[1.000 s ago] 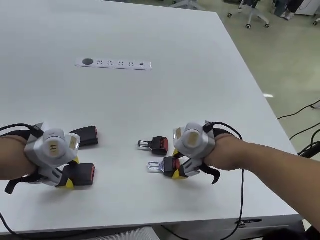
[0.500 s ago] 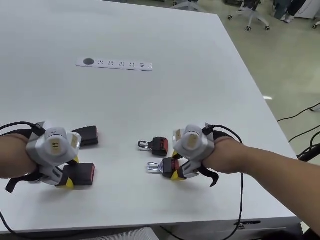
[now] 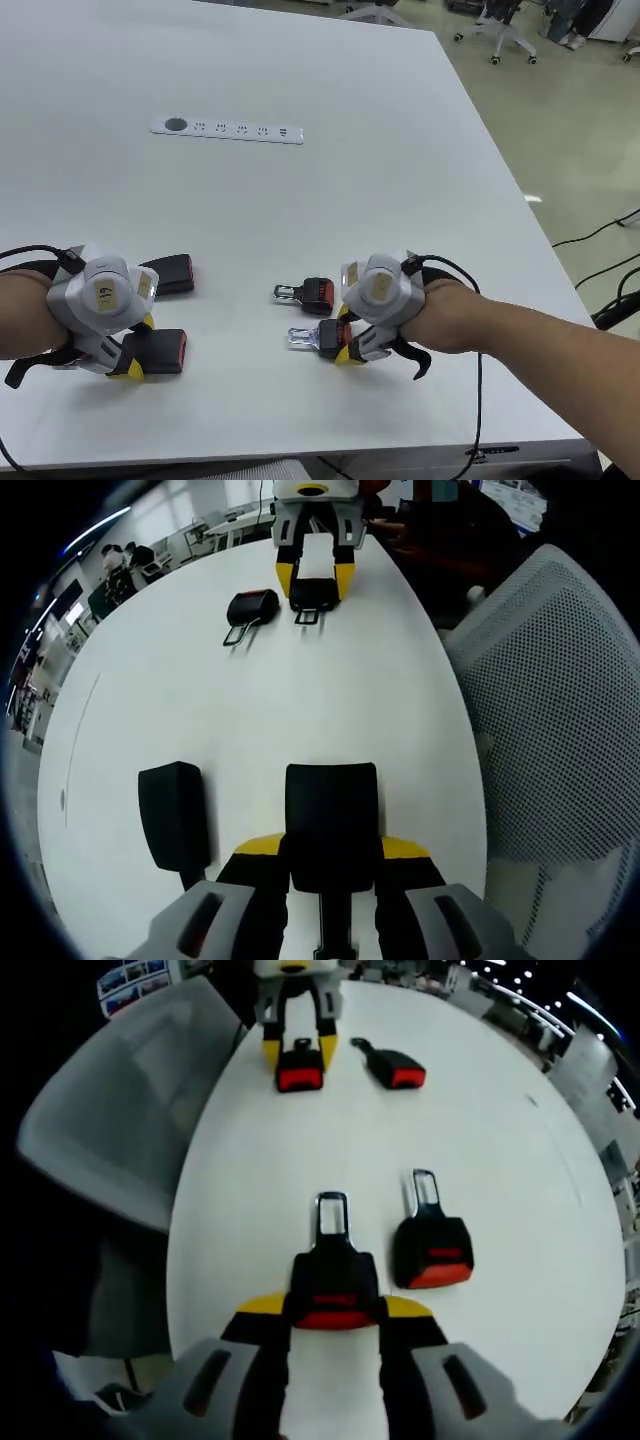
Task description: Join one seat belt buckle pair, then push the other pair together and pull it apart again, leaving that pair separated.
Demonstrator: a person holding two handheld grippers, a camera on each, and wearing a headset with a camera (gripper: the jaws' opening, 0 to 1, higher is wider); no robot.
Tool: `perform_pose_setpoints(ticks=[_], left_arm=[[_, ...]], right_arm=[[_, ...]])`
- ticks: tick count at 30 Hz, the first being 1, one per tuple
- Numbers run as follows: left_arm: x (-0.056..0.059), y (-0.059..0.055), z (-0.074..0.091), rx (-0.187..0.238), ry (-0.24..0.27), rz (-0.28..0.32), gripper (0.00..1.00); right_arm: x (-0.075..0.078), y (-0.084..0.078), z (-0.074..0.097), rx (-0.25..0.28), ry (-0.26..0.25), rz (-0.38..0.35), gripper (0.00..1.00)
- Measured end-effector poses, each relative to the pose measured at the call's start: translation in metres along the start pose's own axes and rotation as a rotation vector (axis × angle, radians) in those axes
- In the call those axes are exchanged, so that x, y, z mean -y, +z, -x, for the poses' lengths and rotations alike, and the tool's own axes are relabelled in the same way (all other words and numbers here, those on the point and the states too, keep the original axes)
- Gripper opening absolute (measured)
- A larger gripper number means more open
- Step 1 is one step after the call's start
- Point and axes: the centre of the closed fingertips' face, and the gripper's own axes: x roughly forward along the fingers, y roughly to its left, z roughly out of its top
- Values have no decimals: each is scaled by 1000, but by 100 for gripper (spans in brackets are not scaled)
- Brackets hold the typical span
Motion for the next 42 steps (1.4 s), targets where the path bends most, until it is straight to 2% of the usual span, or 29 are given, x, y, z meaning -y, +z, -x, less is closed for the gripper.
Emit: perform_pose_setpoints(ticks=[27, 33, 36, 42], left_arm=[[0, 1, 1, 21, 6, 14, 33], [2, 3, 3, 17, 4, 6, 33], [2, 2, 4, 23, 5, 9, 33], [2, 2, 3, 19, 3, 8, 33]], right_arm=[[-23, 68, -26, 107, 5, 27, 34], [-24, 85, -32, 131, -5, 12, 34], [-27, 97, -36, 147, 7, -12, 34], [-27, 111, -43, 151, 2, 5, 34]])
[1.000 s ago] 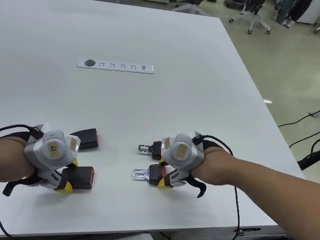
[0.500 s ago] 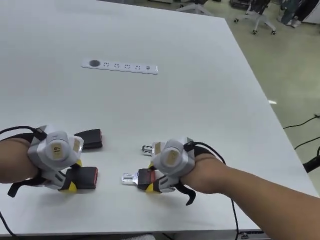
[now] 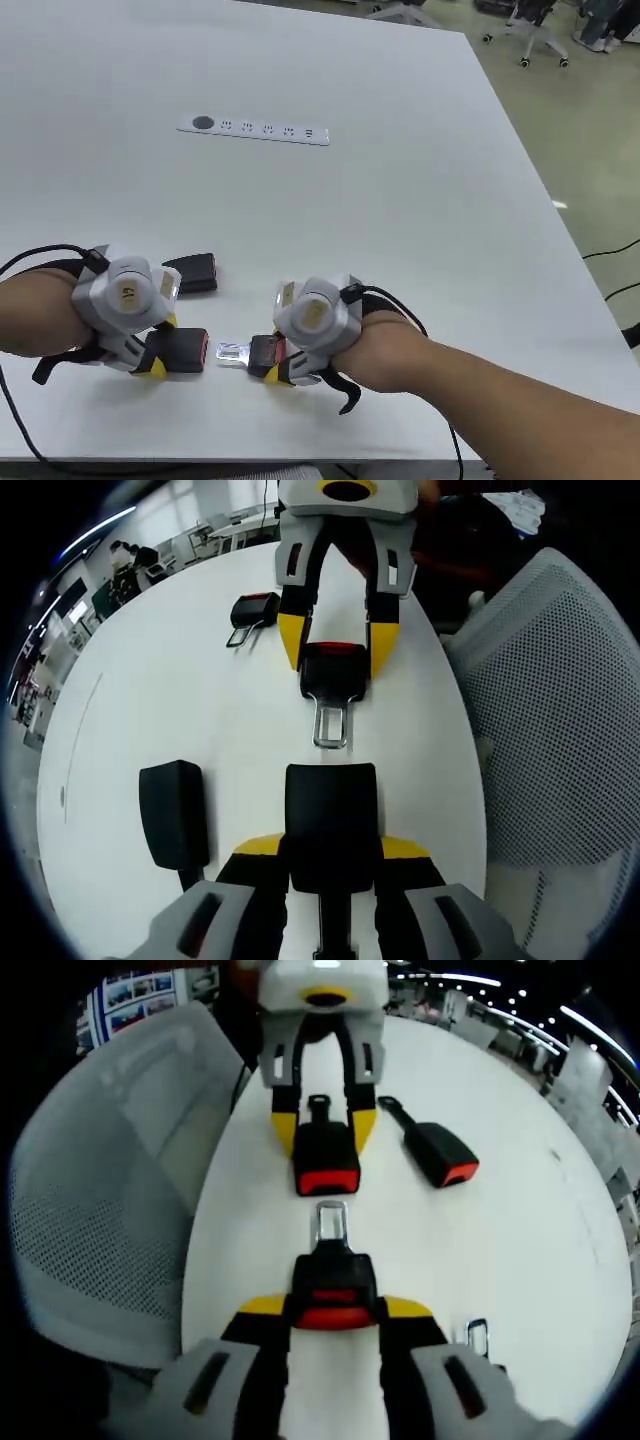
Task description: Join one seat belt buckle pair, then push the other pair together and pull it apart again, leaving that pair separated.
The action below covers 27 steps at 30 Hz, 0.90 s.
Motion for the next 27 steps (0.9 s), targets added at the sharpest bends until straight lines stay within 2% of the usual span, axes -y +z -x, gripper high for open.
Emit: perform_pose_setpoints(ticks=[12, 19, 25, 27], left_arm=[[-8, -7, -8, -28, -1, -6, 33], [-11, -9, -11, -44, -5, -14, 33], [-11, -9, -11, -28, -6, -8, 33], [-11, -9, -11, -26, -3, -7, 33]], right_arm=[[0, 10, -5, -31, 4, 68, 34], [-1, 15, -8, -16, 9, 65, 34], [0, 20, -12, 14, 9, 53, 33], [1, 20, -13, 8, 9, 54, 33]])
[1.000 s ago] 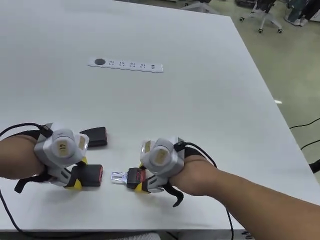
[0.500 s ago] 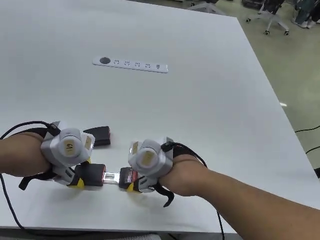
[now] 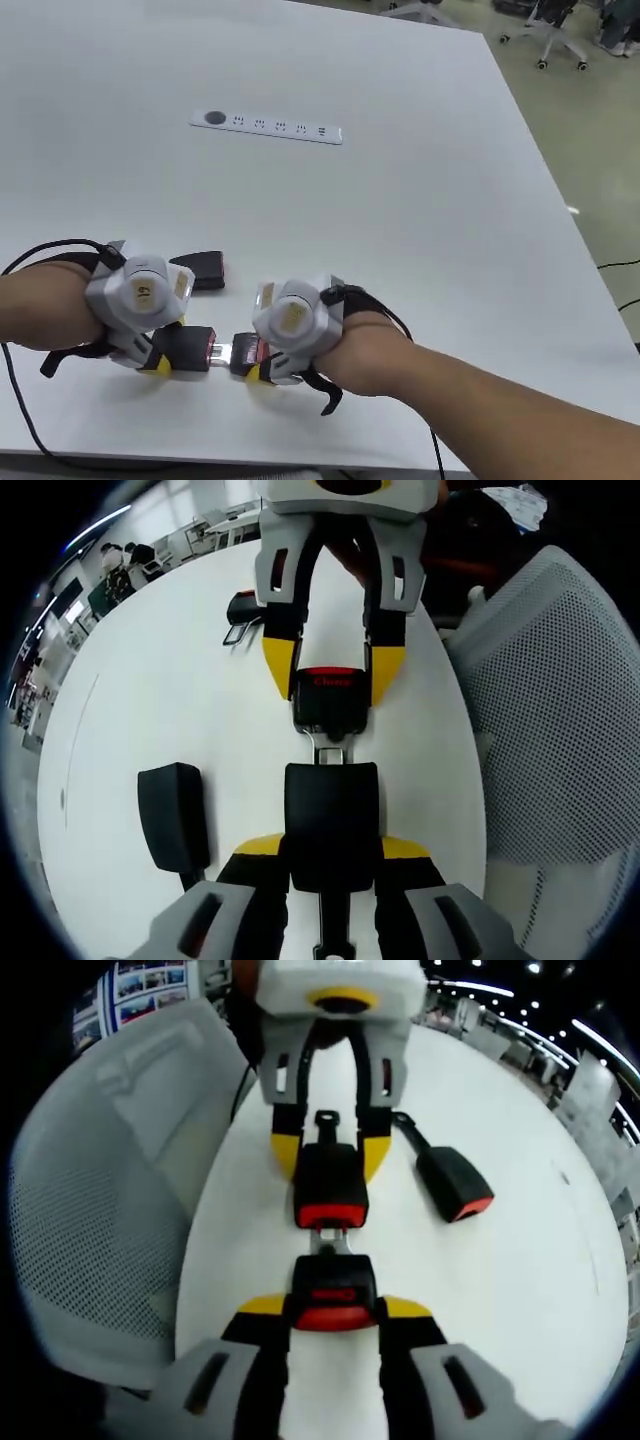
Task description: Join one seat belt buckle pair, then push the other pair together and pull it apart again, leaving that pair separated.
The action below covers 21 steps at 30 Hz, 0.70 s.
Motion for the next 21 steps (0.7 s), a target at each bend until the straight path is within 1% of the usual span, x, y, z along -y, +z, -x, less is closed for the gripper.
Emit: perform_pose_setpoints(ticks=[4, 5, 11, 15, 21], left_arm=[[0, 1, 1, 5, 2, -4, 33], [0, 1, 0, 6, 2, -5, 33], [0, 0, 1, 25, 4, 11, 32], [0, 0, 0, 21, 6, 11, 32], [0, 0, 0, 18, 4, 8, 32]], right_arm=[[1, 0, -1, 6, -5, -12, 33], [1, 0, -1, 5, -6, -24, 32], [2, 5, -3, -8, -4, -25, 32], [2, 7, -3, -2, -10, -11, 31], [3, 9, -5, 0, -11, -11, 31]])
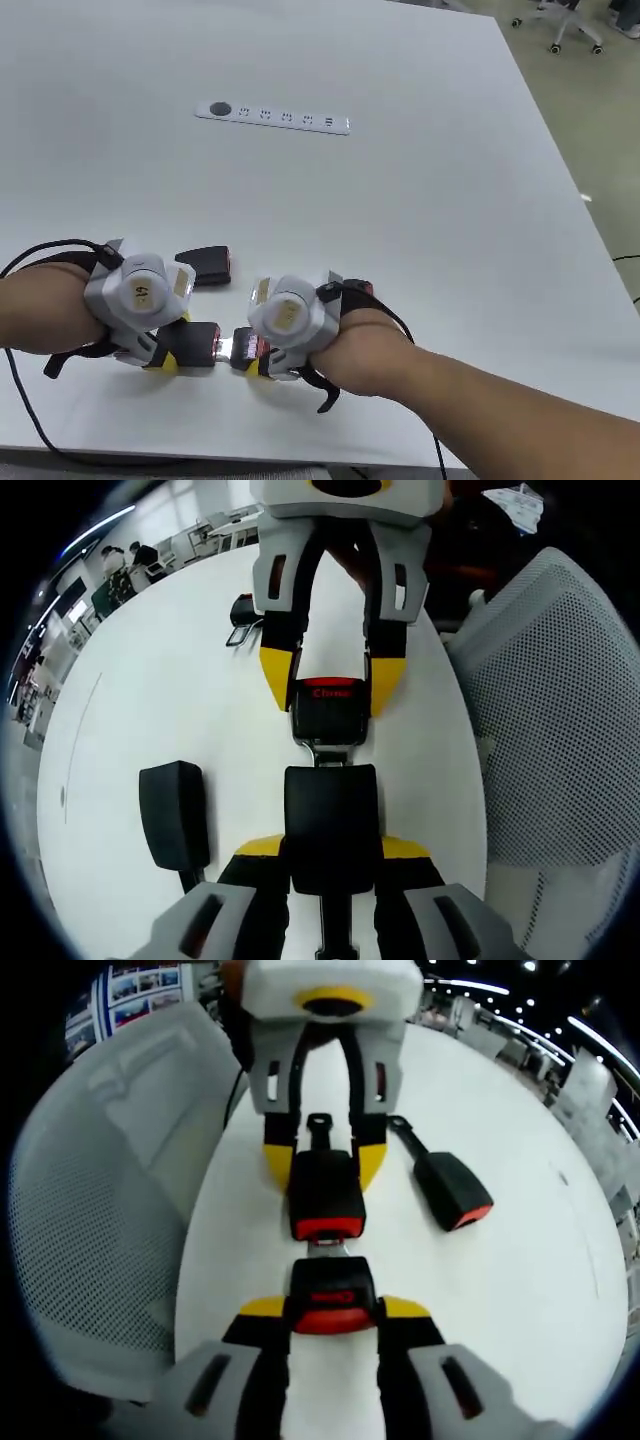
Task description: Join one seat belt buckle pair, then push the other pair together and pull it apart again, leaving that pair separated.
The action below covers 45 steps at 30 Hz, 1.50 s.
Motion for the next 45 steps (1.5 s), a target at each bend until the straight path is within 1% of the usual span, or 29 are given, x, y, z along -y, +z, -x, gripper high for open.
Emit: perform_pose_setpoints(ticks=[3, 6, 10, 13, 14, 15, 16, 25, 26, 30, 40, 45], left_arm=[[0, 0, 0, -2, -2, 0, 32], [1, 0, 0, -1, -1, 1, 32], [1, 0, 1, 11, -4, 2, 32], [0, 0, 0, 12, -6, -3, 32], [1, -2, 1, -1, -8, -3, 32], [1, -1, 1, 9, -6, -3, 32], [0, 0, 1, 13, -5, -9, 32], [1, 0, 0, 1, -2, -8, 33], [1, -1, 0, 1, -1, -8, 33], [1, -1, 0, -2, 2, -3, 33], [2, 0, 0, -1, 6, 6, 33], [3, 0, 1, 10, 11, 20, 33]], right_arm=[[-1, 5, -3, 3, 0, 2, 31], [-1, 6, -3, 5, -2, -4, 31], [-1, 7, -3, 5, -7, -2, 31], [-2, 12, -5, 13, -13, -5, 31], [7, 7, -3, -16, -56, -17, 31], [5, 9, -4, 7, -25, -4, 31], [6, 8, -4, 10, -21, -3, 31], [0, 7, -6, -2, -23, 6, 31], [-1, 6, -7, -10, -28, 33, 32], [-2, 7, -6, -22, -21, 25, 32], [-4, 8, -7, -21, -3, 17, 32], [-3, 7, -7, -10, 0, -1, 32]])
